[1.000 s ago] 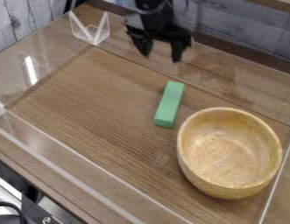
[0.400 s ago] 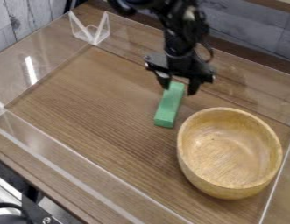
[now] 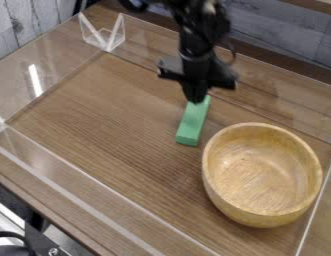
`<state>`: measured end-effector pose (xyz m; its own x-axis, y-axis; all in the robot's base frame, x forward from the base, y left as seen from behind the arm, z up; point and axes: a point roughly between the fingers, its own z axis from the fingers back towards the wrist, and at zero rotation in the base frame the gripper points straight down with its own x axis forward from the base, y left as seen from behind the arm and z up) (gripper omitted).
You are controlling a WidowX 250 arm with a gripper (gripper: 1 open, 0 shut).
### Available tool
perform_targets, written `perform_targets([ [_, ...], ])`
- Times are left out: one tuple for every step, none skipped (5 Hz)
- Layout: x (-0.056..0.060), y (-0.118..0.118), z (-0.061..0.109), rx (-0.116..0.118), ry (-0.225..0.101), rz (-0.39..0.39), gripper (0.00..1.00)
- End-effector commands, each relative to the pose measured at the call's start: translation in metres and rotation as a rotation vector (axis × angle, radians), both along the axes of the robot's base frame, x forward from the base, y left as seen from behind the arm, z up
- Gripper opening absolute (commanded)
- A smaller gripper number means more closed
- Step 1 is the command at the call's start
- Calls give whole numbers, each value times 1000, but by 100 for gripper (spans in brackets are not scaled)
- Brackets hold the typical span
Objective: Move green object from inside the wooden bowl to the table next to it
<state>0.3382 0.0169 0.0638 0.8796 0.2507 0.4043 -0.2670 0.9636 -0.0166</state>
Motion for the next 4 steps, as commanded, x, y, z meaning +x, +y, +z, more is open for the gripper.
perform_targets([
  [16, 23, 50, -20, -108, 53, 0],
  [21, 37, 61, -48, -123, 28, 0],
  [19, 41, 63, -57, -120, -30, 0],
  [13, 42, 60, -57, -117, -15, 0],
])
